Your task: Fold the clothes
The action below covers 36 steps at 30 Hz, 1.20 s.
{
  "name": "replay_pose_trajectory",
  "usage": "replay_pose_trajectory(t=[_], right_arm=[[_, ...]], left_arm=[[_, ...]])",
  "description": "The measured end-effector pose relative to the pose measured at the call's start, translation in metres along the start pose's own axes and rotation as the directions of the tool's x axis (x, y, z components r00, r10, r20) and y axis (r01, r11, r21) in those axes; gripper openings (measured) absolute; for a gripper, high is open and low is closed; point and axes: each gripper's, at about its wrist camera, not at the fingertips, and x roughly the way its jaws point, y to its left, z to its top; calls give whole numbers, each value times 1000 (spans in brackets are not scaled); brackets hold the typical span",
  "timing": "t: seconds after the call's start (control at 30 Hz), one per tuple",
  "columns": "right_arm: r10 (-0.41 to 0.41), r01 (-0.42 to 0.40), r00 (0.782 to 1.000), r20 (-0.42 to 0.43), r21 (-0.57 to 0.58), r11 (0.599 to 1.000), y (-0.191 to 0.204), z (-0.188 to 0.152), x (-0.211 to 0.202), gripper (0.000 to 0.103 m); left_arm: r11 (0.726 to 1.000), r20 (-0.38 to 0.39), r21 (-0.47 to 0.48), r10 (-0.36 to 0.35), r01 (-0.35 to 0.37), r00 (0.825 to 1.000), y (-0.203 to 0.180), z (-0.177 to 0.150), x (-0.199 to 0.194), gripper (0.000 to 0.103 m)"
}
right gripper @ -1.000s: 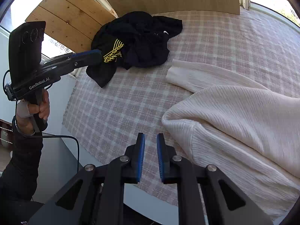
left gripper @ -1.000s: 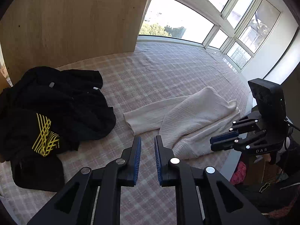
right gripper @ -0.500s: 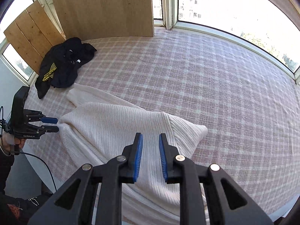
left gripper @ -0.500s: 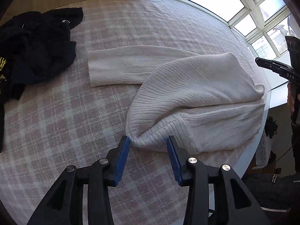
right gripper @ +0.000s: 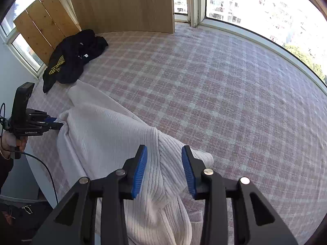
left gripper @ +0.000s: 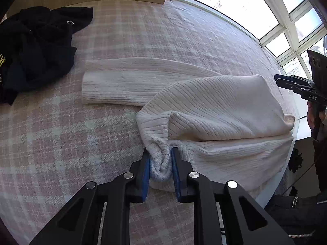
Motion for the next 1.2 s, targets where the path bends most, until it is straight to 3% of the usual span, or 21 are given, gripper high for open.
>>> replay_pose_trajectory(t=[0.13, 0.23, 0.33, 0.43, 0.5, 0.53, 0.57, 0.6, 0.63, 0.73, 0.83, 0.93, 1.0, 1.1, 1.2], right_arm=[[-28, 24, 999, -44, -85, 996, -11, 6, 12, 40], [72, -82, 993, -90, -116, 990, -20, 12, 24, 42], [171, -187, 975, -144, -111, 976, -22, 25, 38, 45], [218, -255, 950, -225, -149, 955, -11, 35, 55, 46], [187, -249, 943, -274, -213, 945, 5, 32, 67, 46], [172, -246, 943, -285, -250, 936, 14, 29, 70, 43], [158, -245, 943, -293, -287, 926, 24, 26, 72, 21], [154, -245, 943, -294, -307, 920, 31, 24, 72, 12], [151, -247, 944, -293, -323, 914, 37, 23, 72, 13], [141, -219, 962, -233, -357, 908, 49, 29, 53, 12], [156, -169, 986, -66, -330, 929, 47, 54, 8, 12], [126, -110, 991, 34, -314, 943, 41, 80, -35, 12], [72, -34, 992, 101, -332, 943, 39, 90, -59, 12], [3, 25, 997, 81, -345, 938, 41, 73, -64, 12], [-21, -3, 998, -67, -343, 939, 42, 21, -23, 12]], left_arm=[[997, 82, -12, -71, 72, 994, -8, -6, -25, 15], [989, 139, -33, -141, 147, 980, -12, -9, -49, 15], [986, 150, -36, -156, 163, 976, -14, -15, -60, 15], [984, 148, -58, -157, 167, 976, -12, -17, -60, 15], [984, 152, -73, -148, 160, 977, -7, -17, -58, 15], [984, 155, -80, -145, 159, 977, -7, -17, -57, 15], [984, 160, -85, -143, 158, 977, -6, -16, -56, 15], [983, 167, -89, -143, 159, 976, -4, -16, -59, 15], [983, 173, -92, -143, 160, 974, -2, -15, -61, 15], [984, 203, -94, -130, 151, 971, 6, -6, -71, 11], [986, 244, -84, -119, 143, 963, 15, 13, -88, 8], [996, 265, -32, -72, 83, 962, 17, 37, -106, 8], [996, 278, -22, -78, 88, 957, 19, 47, -115, 8], [995, 188, 97, -49, 31, 981, 0, 35, -98, 8], [982, 45, 188, -12, 4, 999, -16, 10, -60, 11]])
